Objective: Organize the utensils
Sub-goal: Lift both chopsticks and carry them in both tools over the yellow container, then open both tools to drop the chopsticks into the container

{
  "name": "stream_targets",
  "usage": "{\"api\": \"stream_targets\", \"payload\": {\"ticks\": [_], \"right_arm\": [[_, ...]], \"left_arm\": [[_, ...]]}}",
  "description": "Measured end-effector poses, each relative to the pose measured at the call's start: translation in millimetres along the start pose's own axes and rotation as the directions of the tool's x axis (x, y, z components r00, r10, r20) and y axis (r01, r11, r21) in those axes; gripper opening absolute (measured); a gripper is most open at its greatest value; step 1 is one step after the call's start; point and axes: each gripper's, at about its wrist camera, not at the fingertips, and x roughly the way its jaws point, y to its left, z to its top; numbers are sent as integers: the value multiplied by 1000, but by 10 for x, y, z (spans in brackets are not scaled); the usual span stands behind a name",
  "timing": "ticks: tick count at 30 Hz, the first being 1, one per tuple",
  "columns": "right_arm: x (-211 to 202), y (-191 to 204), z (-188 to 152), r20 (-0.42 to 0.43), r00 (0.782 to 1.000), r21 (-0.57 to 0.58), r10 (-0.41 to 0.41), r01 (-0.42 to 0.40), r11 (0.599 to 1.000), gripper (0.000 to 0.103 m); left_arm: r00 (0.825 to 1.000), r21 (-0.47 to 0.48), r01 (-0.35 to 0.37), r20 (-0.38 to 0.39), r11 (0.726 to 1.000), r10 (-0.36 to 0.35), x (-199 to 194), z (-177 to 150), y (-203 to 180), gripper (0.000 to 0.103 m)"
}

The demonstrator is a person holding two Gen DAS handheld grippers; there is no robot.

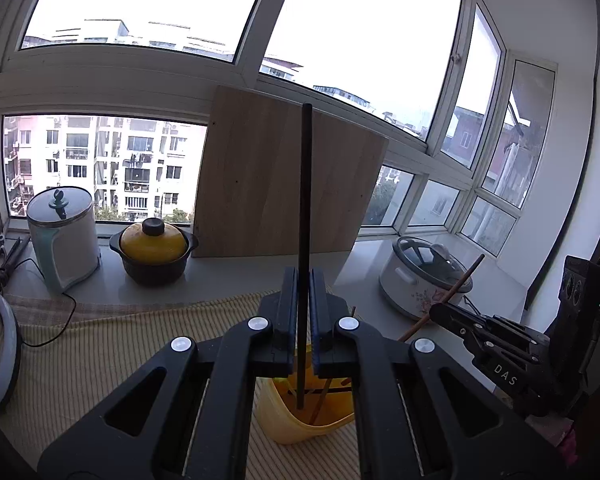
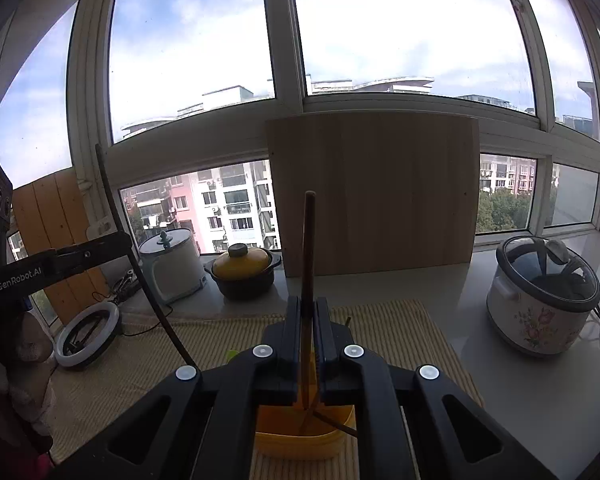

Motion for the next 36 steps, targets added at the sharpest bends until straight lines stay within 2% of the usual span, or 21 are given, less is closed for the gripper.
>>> {"api": "stream_targets", "payload": {"ticks": [13,28,30,31,32,33,36], "right_arm": [[124,-52,-135,-52,999,6,0,1,1000,4],[254,-49,-302,-110,994,26,4,-1,1000,5],[263,-37,-311,-114,993,24,4,-1,1000,12],[263,-31,-319,-113,994,24,2,1,1000,23],[259,-25,-325,-109,994,25,-1,4,1000,30],[261,-19,-332,-110,994,24,-2,5,1000,30],[265,-3,-351,-118,993,30,7,-4,1000,30]], "left_arm": [[992,-46,-5,-124,999,-1,477,-225,147,3],[980,-48,21,-195,999,-30,589,-455,133,3],[979,-46,22,-200,999,-31,583,-466,123,4],[979,-46,22,-200,999,-31,577,-470,121,6],[980,-47,24,-199,999,-33,567,-473,124,11],[980,-48,25,-197,999,-35,558,-473,126,18],[981,-48,24,-193,999,-33,523,-481,140,19]]}}
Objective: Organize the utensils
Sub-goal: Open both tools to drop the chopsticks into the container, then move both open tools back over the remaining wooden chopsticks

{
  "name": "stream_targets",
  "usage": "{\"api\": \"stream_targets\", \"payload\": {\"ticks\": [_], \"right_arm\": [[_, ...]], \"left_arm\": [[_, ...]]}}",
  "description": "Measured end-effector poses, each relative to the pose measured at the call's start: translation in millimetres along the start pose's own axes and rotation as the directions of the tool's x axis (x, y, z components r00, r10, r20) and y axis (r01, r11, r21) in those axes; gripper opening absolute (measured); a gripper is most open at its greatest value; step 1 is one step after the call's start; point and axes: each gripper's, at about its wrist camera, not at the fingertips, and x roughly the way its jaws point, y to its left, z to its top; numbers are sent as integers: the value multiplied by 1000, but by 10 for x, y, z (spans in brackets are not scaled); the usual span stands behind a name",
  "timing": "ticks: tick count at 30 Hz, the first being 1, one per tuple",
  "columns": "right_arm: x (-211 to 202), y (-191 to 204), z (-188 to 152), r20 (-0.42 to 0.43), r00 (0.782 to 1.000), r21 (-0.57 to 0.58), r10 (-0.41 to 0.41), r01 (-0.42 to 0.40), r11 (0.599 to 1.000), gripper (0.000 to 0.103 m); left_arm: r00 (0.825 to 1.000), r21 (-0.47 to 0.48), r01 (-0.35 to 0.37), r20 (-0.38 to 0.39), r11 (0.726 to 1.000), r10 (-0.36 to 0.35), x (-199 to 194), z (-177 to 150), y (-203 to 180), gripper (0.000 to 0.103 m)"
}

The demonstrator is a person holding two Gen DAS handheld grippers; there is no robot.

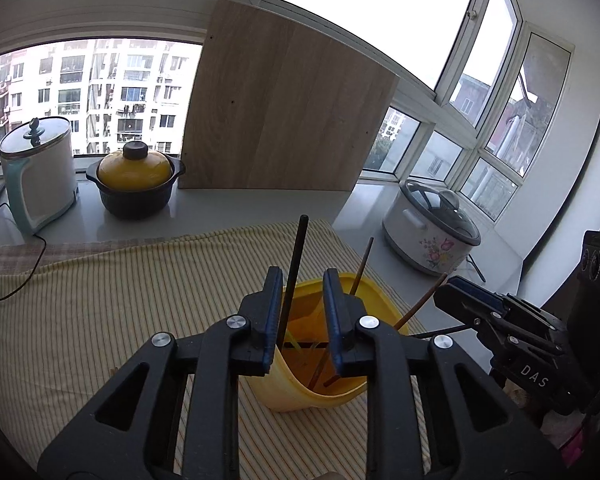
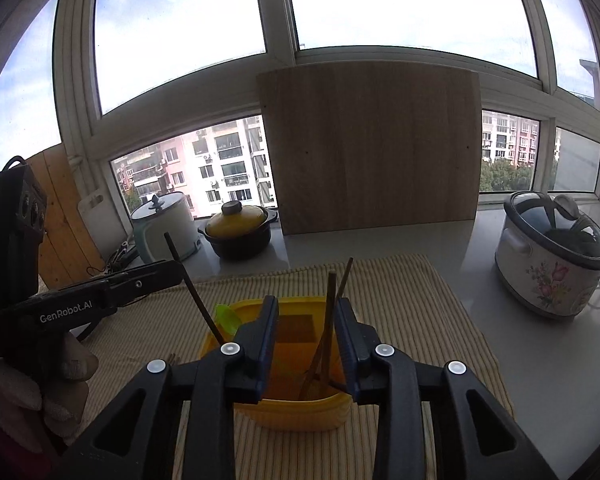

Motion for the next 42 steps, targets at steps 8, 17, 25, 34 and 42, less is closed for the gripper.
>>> {"api": "stream_targets", "payload": {"ticks": [8,17,25,34,42], "right_arm": [[-25,63,-6,3,1000,0,5,-5,1000,30],[-33,302,-53,-6,999,-36,36,-36,999,40],[7,678,-151,-31,995,-100,99,-102,990,58],[156,1116,-357,-97,977,-141,190,-202,969,81],[323,1293,-648,-174,952,-103,251,-271,957,88]], "left_arm": [[1000,-7,-24,9,1000,24,-135,-62,125,19],[997,-28,-82,-2,996,82,-320,-251,408,19],[983,-33,-183,-22,983,182,-557,-520,785,48],[962,-61,-264,-95,963,258,-764,-872,1245,49],[941,-82,-291,-205,953,269,-738,-1267,1560,49]]}}
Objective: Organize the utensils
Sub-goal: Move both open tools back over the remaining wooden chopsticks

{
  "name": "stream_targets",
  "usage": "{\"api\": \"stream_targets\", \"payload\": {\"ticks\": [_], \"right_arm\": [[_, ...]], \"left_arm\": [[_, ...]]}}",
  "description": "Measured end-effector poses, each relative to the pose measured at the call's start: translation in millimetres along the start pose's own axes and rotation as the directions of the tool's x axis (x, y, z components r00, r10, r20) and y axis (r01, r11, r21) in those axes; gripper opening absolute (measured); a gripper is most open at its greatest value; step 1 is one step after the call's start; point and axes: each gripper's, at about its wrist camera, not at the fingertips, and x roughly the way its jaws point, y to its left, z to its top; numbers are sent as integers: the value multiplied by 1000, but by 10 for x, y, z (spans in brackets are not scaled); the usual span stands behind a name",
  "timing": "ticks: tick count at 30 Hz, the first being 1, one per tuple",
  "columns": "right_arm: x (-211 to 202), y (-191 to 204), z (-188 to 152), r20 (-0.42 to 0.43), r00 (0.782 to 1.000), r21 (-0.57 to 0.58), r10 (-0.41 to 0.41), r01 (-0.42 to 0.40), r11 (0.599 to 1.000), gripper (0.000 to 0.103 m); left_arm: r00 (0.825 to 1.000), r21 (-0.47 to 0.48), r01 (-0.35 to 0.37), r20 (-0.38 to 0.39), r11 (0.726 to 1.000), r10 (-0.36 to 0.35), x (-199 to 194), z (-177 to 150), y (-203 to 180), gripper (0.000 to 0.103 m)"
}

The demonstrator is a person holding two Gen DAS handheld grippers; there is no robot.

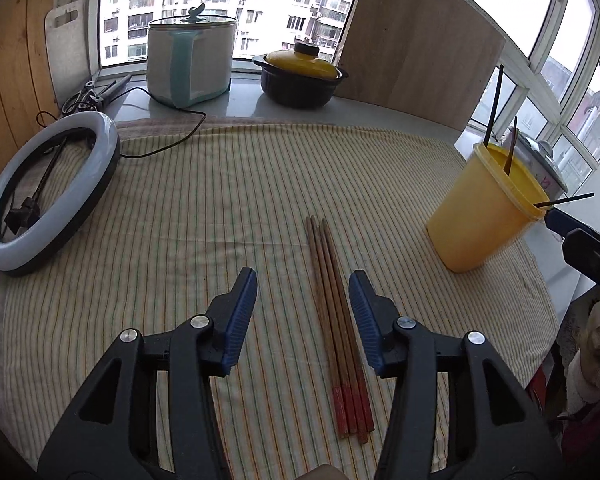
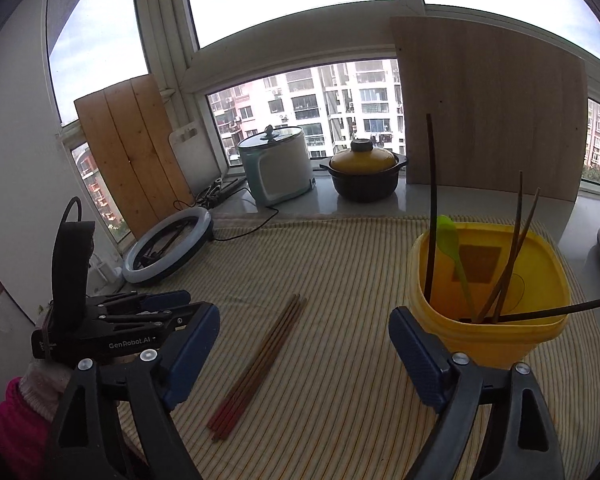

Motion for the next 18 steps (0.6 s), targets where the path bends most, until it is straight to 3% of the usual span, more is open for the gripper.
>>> {"api": "stream_targets", "payload": {"ticks": [3,7,12,18], "right_arm": [[95,25,-135,-34,999,11,-6,6,1000,87],[205,-5,-267,-78,997,37,-15,18,999,72],[248,-77,-391,-110,994,71,-13,21,997,61],[291,-99,-470,-135,991,83,-11,23,996,46]], "left_arm": [[999,3,9,-53,1000,-8,143,-94,27,49],[994,-6,34,-105,999,-35,309,-153,17,47],[988,5,36,-149,999,-35,487,-131,-47,31],[983,19,29,-184,999,-25,703,-110,-93,23]]}}
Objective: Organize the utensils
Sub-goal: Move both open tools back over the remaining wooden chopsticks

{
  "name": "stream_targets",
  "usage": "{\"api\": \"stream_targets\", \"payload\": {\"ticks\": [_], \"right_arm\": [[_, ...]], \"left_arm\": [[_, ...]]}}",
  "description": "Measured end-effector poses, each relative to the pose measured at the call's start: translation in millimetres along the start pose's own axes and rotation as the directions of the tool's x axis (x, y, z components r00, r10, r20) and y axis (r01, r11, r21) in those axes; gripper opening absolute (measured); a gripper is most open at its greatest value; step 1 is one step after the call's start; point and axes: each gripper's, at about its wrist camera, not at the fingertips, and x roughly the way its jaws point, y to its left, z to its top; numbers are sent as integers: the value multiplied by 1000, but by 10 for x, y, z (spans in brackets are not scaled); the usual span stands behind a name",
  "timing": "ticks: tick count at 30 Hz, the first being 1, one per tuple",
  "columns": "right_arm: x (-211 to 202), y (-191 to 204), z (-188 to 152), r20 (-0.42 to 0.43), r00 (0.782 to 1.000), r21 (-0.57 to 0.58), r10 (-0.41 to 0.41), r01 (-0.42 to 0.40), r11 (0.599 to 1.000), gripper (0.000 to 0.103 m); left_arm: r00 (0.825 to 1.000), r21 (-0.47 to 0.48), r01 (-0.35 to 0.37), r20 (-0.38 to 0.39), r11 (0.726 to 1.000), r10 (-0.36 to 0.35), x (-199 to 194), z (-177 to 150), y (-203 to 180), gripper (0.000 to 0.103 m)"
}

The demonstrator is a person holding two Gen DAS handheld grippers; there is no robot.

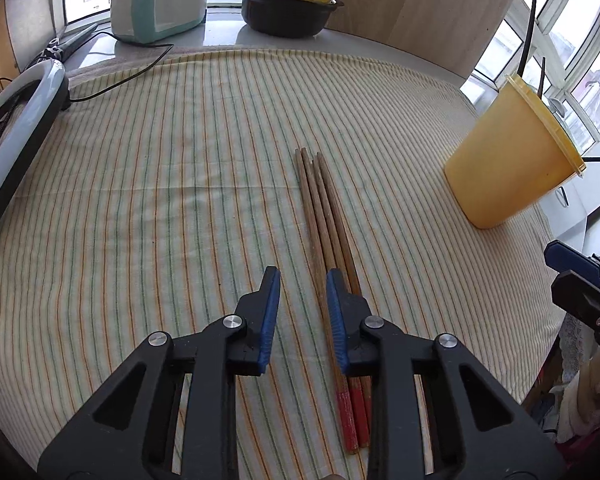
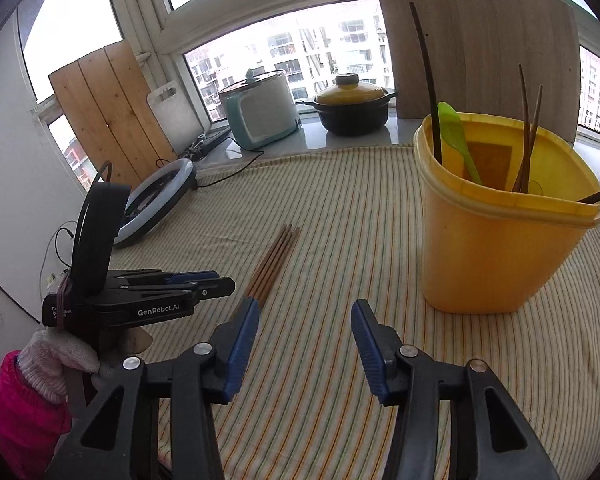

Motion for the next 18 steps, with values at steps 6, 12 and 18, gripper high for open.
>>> {"api": "stream_targets", "payload": {"ticks": [6,12,18], "right_arm": [[34,-23,-19,-11,1000,13,5,-5,1000,41],[42,-53,-8,-10,1000,30,5,-5,1000,41],[66,-52,-12,-18,1000,28,6,-6,1000,41]], "left_arm": [[1000,6,3,-11,1000,-3,107,81,-51,23],[999,36,-45,-18,998,45,178,135,-92,22],[997,50,-67,-27,997,68,243,149,-80,21]]}}
